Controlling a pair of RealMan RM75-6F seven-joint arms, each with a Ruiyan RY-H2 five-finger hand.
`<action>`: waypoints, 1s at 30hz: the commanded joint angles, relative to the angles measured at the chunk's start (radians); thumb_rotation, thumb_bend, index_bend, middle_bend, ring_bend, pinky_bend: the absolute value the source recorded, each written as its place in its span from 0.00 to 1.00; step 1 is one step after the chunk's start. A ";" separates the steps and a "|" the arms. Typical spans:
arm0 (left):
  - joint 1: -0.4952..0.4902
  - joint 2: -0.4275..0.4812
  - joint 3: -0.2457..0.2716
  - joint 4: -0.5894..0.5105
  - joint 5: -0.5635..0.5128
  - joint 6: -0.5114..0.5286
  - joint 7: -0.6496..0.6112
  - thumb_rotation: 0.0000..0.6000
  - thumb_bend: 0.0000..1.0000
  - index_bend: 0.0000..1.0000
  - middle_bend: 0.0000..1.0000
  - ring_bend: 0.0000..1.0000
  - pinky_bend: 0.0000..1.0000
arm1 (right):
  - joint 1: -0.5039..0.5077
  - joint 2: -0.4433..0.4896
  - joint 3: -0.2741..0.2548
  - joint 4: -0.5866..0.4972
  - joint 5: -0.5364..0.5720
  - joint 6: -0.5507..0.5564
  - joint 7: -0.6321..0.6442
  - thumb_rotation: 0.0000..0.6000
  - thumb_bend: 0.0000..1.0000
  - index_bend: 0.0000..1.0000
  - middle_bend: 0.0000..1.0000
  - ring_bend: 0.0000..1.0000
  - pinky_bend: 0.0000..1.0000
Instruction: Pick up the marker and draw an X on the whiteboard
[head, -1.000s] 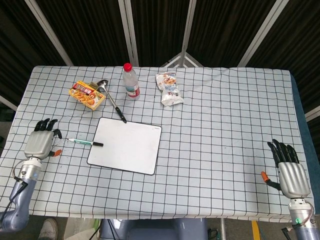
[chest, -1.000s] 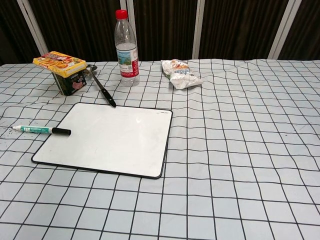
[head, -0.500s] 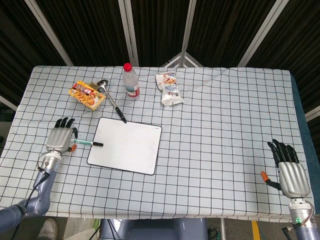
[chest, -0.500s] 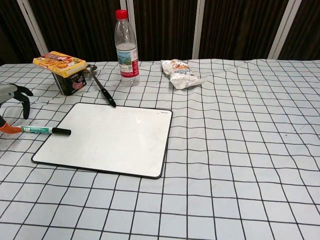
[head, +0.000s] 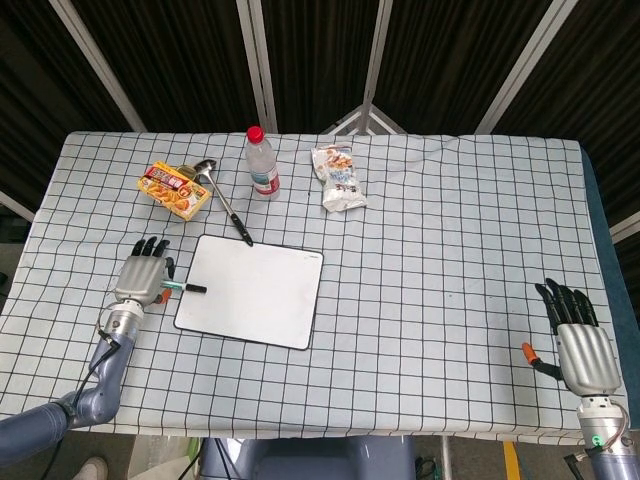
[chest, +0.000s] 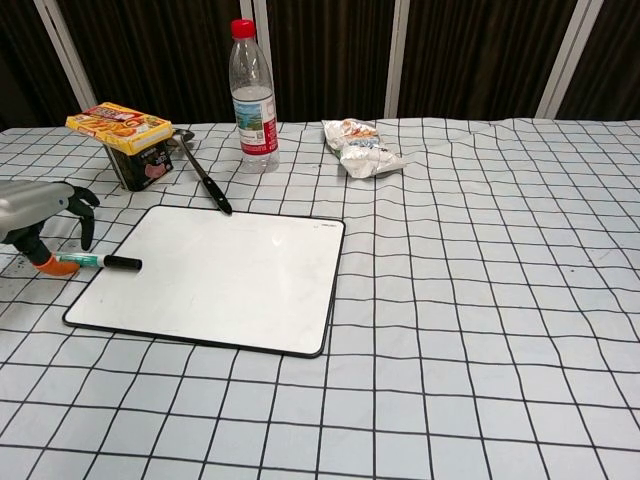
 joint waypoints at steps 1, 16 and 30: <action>-0.007 -0.010 0.000 0.006 -0.005 -0.004 0.002 1.00 0.44 0.49 0.09 0.00 0.07 | 0.000 0.000 0.000 0.000 0.000 0.000 0.000 1.00 0.31 0.00 0.00 0.00 0.00; 0.009 0.005 -0.007 -0.060 0.024 0.053 -0.062 1.00 0.54 0.65 0.16 0.01 0.07 | -0.001 0.003 0.002 -0.004 0.006 -0.001 0.009 1.00 0.31 0.00 0.00 0.00 0.00; 0.061 0.108 -0.113 -0.450 0.177 0.148 -0.474 1.00 0.54 0.67 0.20 0.06 0.11 | 0.000 0.001 0.003 -0.010 0.010 -0.003 0.007 1.00 0.31 0.00 0.00 0.00 0.00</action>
